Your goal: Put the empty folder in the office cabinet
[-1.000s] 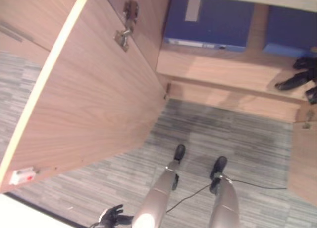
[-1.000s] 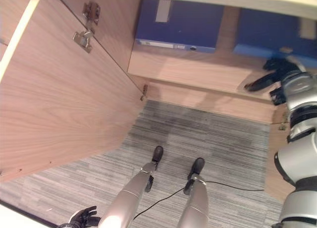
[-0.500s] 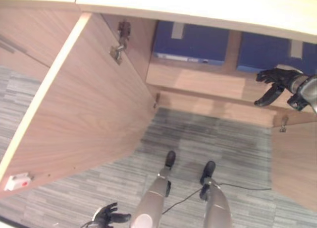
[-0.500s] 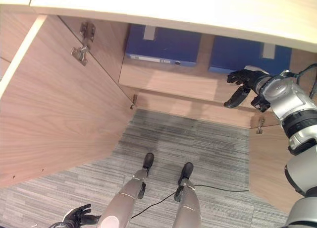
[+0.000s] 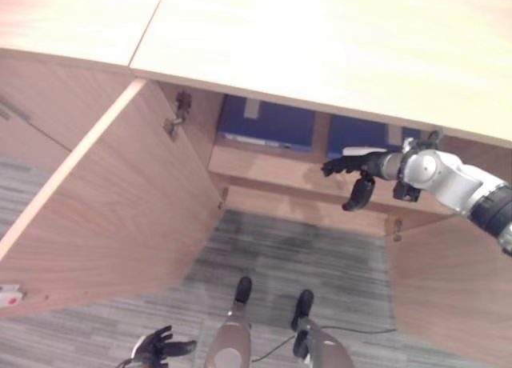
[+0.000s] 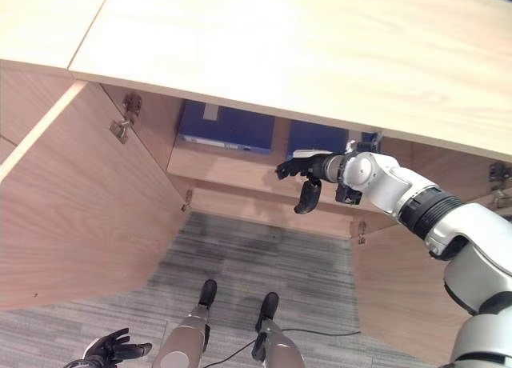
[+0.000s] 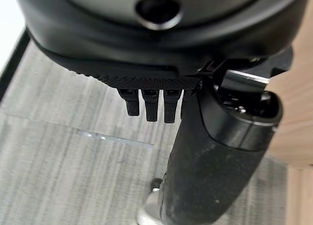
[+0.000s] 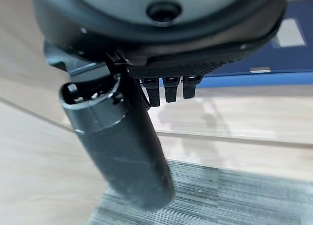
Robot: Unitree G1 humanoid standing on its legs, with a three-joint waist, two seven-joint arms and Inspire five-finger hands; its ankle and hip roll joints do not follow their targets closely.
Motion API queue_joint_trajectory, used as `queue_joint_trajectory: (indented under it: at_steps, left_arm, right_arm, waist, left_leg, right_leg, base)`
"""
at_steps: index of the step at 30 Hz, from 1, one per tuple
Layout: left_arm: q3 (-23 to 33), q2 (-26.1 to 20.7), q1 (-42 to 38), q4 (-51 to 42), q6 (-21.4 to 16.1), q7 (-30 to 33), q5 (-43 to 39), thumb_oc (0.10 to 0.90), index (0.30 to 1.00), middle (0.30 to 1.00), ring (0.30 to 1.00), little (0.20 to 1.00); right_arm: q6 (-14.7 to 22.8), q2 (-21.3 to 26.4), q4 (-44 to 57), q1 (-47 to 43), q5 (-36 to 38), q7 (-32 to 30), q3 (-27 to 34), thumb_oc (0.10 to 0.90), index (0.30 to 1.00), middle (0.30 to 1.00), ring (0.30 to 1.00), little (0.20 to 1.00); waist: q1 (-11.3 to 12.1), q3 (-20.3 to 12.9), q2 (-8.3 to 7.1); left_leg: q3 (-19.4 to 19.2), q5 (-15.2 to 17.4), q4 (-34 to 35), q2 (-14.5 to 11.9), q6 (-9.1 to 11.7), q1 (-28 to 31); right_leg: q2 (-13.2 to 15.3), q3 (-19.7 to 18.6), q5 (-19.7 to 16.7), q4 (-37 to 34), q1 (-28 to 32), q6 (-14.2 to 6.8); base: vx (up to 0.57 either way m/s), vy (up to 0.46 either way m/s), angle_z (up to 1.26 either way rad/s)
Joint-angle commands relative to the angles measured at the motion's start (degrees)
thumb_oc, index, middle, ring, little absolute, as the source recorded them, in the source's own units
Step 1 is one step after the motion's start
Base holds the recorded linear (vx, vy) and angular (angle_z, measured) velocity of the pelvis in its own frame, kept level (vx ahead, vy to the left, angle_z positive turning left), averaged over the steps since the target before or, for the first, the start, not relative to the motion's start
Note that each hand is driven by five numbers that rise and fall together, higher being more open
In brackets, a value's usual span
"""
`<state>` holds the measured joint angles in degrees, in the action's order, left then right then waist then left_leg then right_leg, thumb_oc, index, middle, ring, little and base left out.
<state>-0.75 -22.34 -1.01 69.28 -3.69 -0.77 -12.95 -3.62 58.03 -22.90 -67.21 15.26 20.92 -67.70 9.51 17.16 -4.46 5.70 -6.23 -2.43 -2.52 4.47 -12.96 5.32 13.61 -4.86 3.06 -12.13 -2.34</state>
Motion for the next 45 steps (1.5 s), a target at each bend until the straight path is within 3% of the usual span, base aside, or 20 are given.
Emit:
queue_joint_trajectory:
  at_steps: [1,3,4,6,9,12,16,20,26,27,28,30,33,35,39,44,45]
  left_arm:
    - [0.51,-1.91,3.45,3.81,1.3,0.88,3.2,0.8,0.9,0.9,0.9,0.9]
    - [1.01,-0.6,4.07,4.44,1.72,0.98,4.96,0.8,0.9,0.9,0.9,0.9]
    - [0.97,0.66,4.76,4.89,1.88,0.99,5.57,0.8,0.9,0.9,0.9,0.9]
    - [0.67,1.25,5.07,4.98,2.18,0.11,6.0,0.8,0.9,0.9,0.9,0.9]
    - [-0.1,3.3,4.76,3.71,2.18,-0.13,6.27,0.8,0.9,0.9,0.9,0.9]
    - [0.1,4.13,5.11,3.59,2.18,-0.3,6.1,0.8,0.9,0.9,0.9,0.9]
    - [1.17,4.75,5.31,8.09,2.86,0.09,7.86,0.8,0.9,0.9,0.9,0.9]
    - [2.7,5.08,5.43,11.25,4.14,0.49,9.43,0.8,0.9,0.9,0.9,0.9]
    - [3.83,4.64,5.94,12.39,4.41,1.44,8.51,0.8,0.9,0.9,0.9,0.9]
    - [3.83,4.58,5.9,12.39,4.41,1.43,8.5,0.8,0.9,0.9,0.9,0.9]
    - [3.72,4.26,5.51,13.46,4.59,1.9,8.26,0.8,0.9,0.9,0.9,0.9]
    - [3.84,3.47,5.16,14.52,4.99,2.58,8.51,0.8,0.9,0.9,0.9,0.9]
    - [4.22,1.82,4.51,15.57,5.15,4.02,8.27,0.8,0.9,0.9,0.9,0.9]
    - [3.56,2.08,4.2,15.47,4.08,5.04,7.92,0.8,0.9,0.9,0.9,0.9]
    - [1.92,4.25,1.28,14.28,4.48,4.52,3.92,0.8,0.9,0.9,0.9,0.9]
    - [1.51,4.79,0.48,14.1,4.55,3.56,2.47,0.8,0.9,0.9,0.9,0.9]
    - [0.91,4.0,-0.96,13.82,4.45,3.76,2.21,0.8,0.9,0.9,0.9,0.9]
  right_arm:
    - [3.31,5.5,3.7,4.13,1.09,-1.14,5.86,0.8,0.9,0.9,0.9,0.9]
    - [3.5,6.21,6.29,10.4,2.23,-0.24,9.61,0.8,0.9,0.9,0.9,0.9]
    - [3.5,6.54,7.92,15.85,4.06,0.72,12.5,0.8,0.9,0.9,0.9,0.9]
    - [3.09,6.9,8.73,18.44,4.7,1.65,13.53,0.8,0.9,0.9,0.9,0.9]
    - [3.51,3.16,8.19,30.37,8.26,1.58,21.36,0.8,0.9,0.9,0.9,0.9]
    - [3.37,0.92,8.56,35.85,10.49,1.42,25.42,0.8,0.9,0.9,0.9,0.9]
    - [3.76,-8.19,7.04,43.42,13.82,0.34,29.66,0.8,0.9,0.9,0.9,0.9]
    - [2.82,-17.45,2.31,47.03,11.4,-0.91,28.6,0.8,0.9,0.9,0.9,0.9]
    - [1.88,-31.96,-9.38,52.18,13.08,-3.74,27.79,0.8,0.9,0.9,0.9,0.9]
    - [1.92,-32.03,-9.44,52.14,13.07,-3.73,27.82,0.8,0.9,0.9,0.9,0.9]
    - [2.38,-37.54,-16.46,53.94,13.65,-6.57,29.63,0.8,0.9,0.9,0.9,0.9]
    - [2.27,-42.42,-24.1,55.28,10.5,-10.33,30.9,0.8,0.9,0.9,0.9,0.9]
    - [2.47,-47.56,-29.84,56.39,8.19,-12.67,31.34,0.8,0.9,0.9,0.9,0.9]
    - [2.54,-50.97,-34.76,58.14,11.92,-13.64,32.75,0.8,0.9,0.9,0.9,0.9]
    - [2.41,-53.75,-43.71,59.79,18.5,-14.94,38.6,0.8,0.9,0.9,0.9,0.9]
    - [0.96,-53.79,-53.05,60.12,9.52,-16.74,41.88,0.8,0.9,0.9,0.9,0.9]
    - [0.77,-53.42,-54.15,60.54,5.45,-17.29,42.0,0.8,0.9,0.9,0.9,0.9]
  waist:
    - [-1.61,-3.53,-3.56]
    - [-2.68,-5.5,-4.0]
    - [-3.54,-7.47,-4.04]
    - [-3.93,-8.38,-3.99]
    - [-4.67,-11.05,-4.09]
    - [-4.66,-12.34,-3.68]
    - [-4.96,-14.91,-2.9]
    - [-4.09,-16.66,-2.44]
    - [-1.49,-17.4,-2.22]
    - [-1.59,-17.51,-2.38]
    - [-0.98,-17.6,-2.64]
    - [0.12,-17.44,-2.68]
    - [1.67,-17.24,-3.24]
    - [2.48,-16.95,-3.24]
    - [2.13,-16.98,-2.46]
    - [2.17,-16.47,-1.88]
    - [2.93,-14.88,-2.36]
  left_leg:
    - [-6.71,9.88,-14.01,5.01,-2.2,0.42]
    - [-8.2,11.91,-16.16,5.55,-2.92,3.68]
    - [-8.57,13.34,-14.18,5.71,-3.38,8.02]
    - [-8.98,14.96,-12.0,5.47,-4.15,10.2]
    - [-9.02,14.29,-5.54,5.32,-4.34,12.85]
    - [-8.37,13.39,-0.93,5.1,-4.57,15.43]
    - [-7.68,11.44,4.98,4.53,-4.27,18.65]
    - [-7.06,10.42,6.6,4.77,-4.57,19.13]
    - [-6.12,9.93,6.75,4.75,-4.64,18.84]
    - [-6.05,9.71,6.77,4.89,-4.68,18.59]
    - [-5.45,9.44,6.7,5.02,-4.76,18.24]
    - [-4.78,9.67,6.55,4.98,-4.85,18.48]
    - [-3.84,9.78,6.09,5.0,-4.92,18.19]
    - [-3.07,9.93,5.53,5.07,-4.99,17.92]
    - [-2.91,10.38,4.45,5.26,-5.05,17.58]
    - [-2.63,11.16,2.48,5.19,-4.99,16.93]
    - [-2.42,11.25,-0.22,4.94,-4.4,14.65]
  right_leg:
    - [2.18,4.78,4.16,-1.49,4.8,-1.23]
    - [0.92,5.33,3.8,-2.99,6.48,-0.94]
    - [-0.7,5.57,3.67,-4.52,8.12,-0.92]
    - [-1.63,6.04,3.68,-5.61,8.81,-1.19]
    - [-1.75,6.74,2.58,-7.14,10.33,-2.13]
    - [-1.67,6.52,2.18,-7.2,11.3,-2.42]
    - [-2.1,5.46,2.59,-7.6,12.39,-2.53]
    - [-2.04,4.84,2.82,-7.81,12.86,-2.53]
    - [-1.35,5.76,2.52,-7.86,13.13,-2.84]
    - [-1.21,5.83,2.39,-7.9,12.93,-2.86]
    - [-0.92,6.39,2.19,-7.92,12.89,-2.96]
    - [-0.77,6.79,2.27,-7.91,13.4,-3.03]
    - [-0.57,7.59,2.38,-7.94,13.74,-3.04]
    - [-0.41,8.22,2.42,-7.95,13.97,-2.96]
    - [-0.24,8.69,2.46,-7.94,14.43,-2.85]
    - [-0.41,9.01,2.81,-7.89,14.66,-2.52]
    - [-0.1,10.53,3.22,-7.81,14.27,-2.29]
  base:
    - [-0.03,-0.044,0.1]
    - [0.0,-0.002,0.26]
    - [0.0,0.018,0.3]
    - [0.0,0.01,-0.01]
    - [-0.03,0.039,0.09]
    - [-0.01,0.09,0.15]
    - [-0.01,0.048,0.06]
    - [-0.01,0.042,-0.1]
    - [-0.02,0.023,0.01]
    - [-0.01,0.007,0.13]
    - [-0.01,-0.005,0.14]
    - [0.03,-0.021,0.13]
    - [0.03,-0.037,0.21]
    - [0.06,-0.031,0.21]
    - [0.08,0.019,0.25]
    - [0.06,-0.009,0.06]
    - [-0.13,-0.056,0.14]
